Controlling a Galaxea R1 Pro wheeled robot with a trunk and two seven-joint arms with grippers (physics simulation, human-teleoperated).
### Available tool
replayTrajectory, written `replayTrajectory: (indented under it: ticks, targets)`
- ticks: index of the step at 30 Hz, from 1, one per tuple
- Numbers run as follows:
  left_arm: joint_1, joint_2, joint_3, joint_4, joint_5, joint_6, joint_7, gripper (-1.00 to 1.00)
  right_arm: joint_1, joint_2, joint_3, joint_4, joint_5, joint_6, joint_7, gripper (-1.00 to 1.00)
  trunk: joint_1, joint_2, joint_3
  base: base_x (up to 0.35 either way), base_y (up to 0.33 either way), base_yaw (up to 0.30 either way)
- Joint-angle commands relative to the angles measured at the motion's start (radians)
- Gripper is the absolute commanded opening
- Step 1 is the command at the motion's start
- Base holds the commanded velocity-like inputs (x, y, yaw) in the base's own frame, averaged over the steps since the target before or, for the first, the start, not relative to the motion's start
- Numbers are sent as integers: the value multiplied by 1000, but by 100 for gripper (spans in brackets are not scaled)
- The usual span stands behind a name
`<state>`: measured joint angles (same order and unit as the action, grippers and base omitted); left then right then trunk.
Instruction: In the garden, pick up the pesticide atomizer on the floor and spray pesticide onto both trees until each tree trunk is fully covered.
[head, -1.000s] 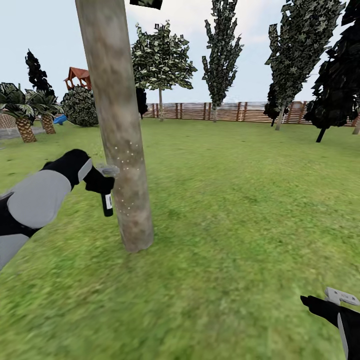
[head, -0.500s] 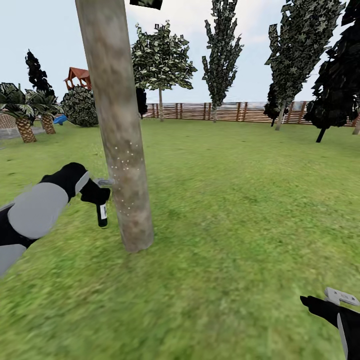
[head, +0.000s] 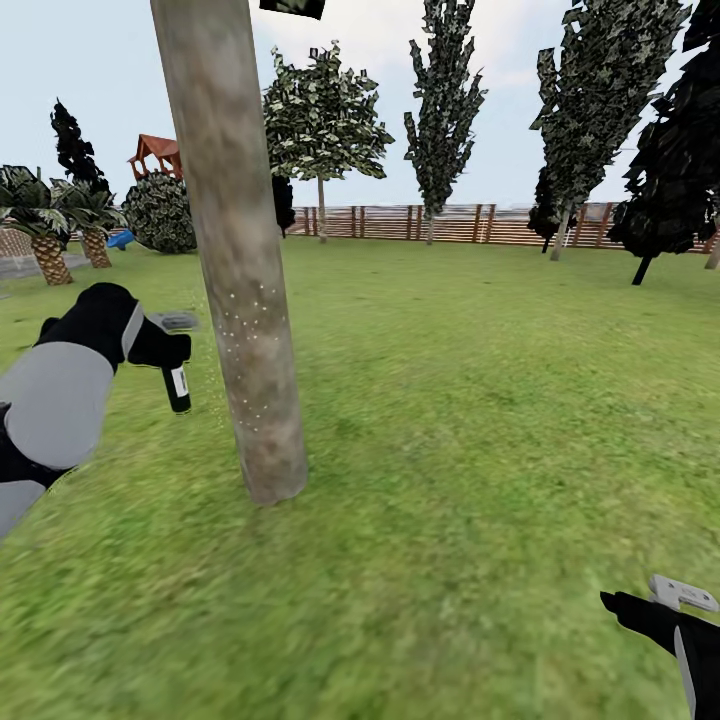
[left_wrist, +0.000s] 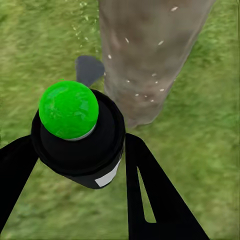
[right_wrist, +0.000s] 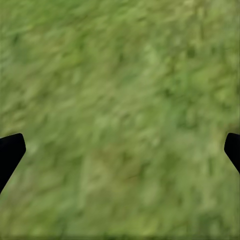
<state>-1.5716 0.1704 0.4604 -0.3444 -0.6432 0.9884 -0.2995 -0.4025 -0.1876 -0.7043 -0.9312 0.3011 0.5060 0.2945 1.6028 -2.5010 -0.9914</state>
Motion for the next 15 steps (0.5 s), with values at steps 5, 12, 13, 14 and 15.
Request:
replayTrajectory:
  ticks: [5, 12, 13, 14, 15]
  targets:
    - [-8, 1, 8, -54, -10, 3, -7, -100, -1, 0, -3, -1, 10, 3, 9, 100, 0, 0, -1, 0, 0, 0]
    - [-8, 0, 10, -68, -4, 3, -8, -100, -1, 0, -3, -1, 10, 3, 9, 100, 0, 0, -1, 0, 0, 0]
    - [-8, 0, 10, -68, -4, 3, -8, -100, -1, 0, -3, -1, 10, 3, 9, 100, 0, 0, -1, 0, 0, 0]
    - [-8, 0, 11, -67, -3, 3, -8, -100, -1, 0, -3, -1, 10, 3, 9, 100, 0, 0, -1, 0, 0, 0]
    - [-8, -1, 13, -66, -3, 3, -9, -100, -1, 0, -3, -1, 11, 3, 9, 100, 0, 0, -1, 0, 0, 0]
